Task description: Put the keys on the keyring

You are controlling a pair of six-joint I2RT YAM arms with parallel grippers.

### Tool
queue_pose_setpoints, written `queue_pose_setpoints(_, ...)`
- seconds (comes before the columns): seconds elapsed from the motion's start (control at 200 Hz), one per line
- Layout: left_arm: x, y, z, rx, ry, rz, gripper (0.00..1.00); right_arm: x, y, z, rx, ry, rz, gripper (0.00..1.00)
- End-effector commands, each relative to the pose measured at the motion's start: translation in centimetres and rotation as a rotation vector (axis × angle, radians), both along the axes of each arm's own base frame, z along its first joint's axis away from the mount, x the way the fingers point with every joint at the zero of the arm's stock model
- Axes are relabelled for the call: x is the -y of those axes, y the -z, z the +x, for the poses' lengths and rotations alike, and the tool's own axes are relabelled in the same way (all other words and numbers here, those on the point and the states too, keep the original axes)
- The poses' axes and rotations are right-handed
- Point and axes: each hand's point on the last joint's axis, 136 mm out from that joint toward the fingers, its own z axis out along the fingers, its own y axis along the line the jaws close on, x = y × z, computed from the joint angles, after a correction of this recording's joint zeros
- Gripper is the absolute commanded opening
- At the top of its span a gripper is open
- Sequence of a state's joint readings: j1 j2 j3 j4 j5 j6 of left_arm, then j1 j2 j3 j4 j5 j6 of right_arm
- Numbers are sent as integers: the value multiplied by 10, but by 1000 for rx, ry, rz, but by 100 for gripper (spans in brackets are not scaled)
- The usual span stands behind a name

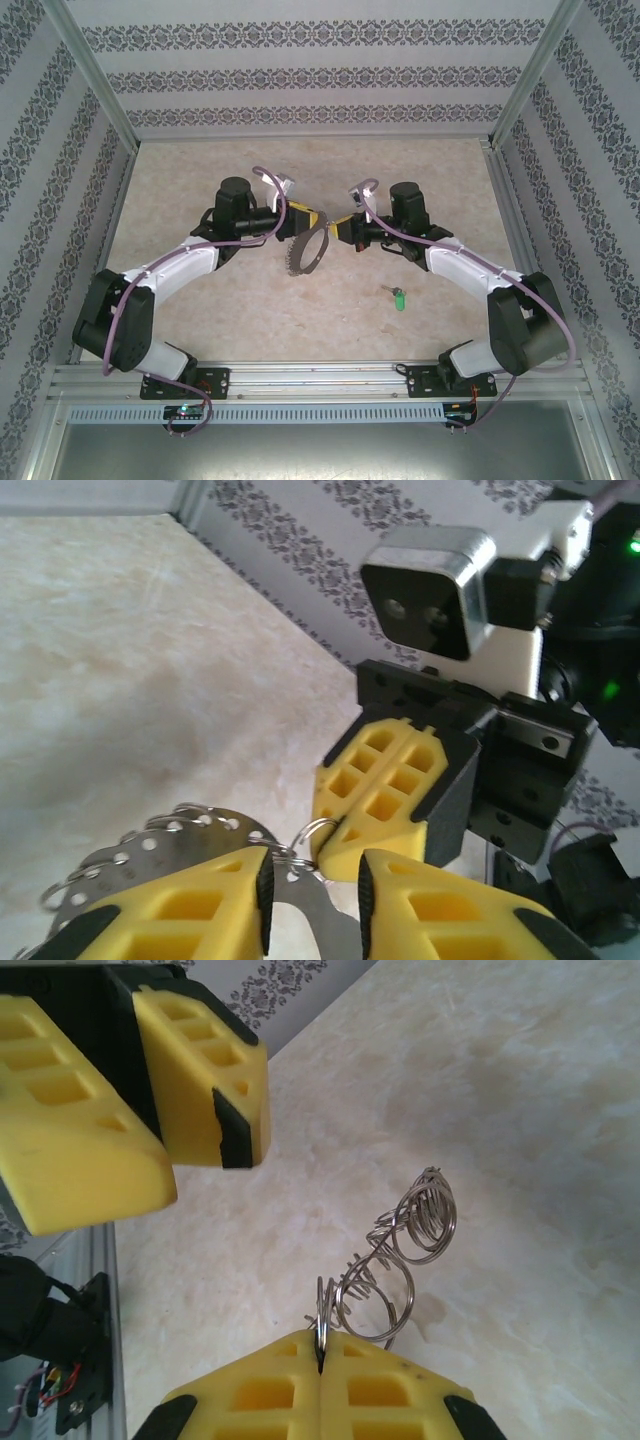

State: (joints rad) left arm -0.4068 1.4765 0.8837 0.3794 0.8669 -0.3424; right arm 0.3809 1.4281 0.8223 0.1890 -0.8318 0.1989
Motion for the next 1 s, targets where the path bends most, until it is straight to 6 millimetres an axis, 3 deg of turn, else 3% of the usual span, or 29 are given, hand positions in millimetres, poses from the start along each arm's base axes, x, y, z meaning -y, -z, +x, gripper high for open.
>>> queue_pose_setpoints(0.0, 13, -6, -17, 25, 101, -45, 28, -1, -23, -10, 52, -63, 65, 0)
queue_pose_setpoints(0.684, 33, -6, -21, 22, 171, -75, 31, -3, -30, -20, 54, -118, 92, 0)
queue_pose_setpoints(0.994, 27, -17, -15, 97, 114, -71, 36, -2, -28, -21, 47, -124, 90, 0)
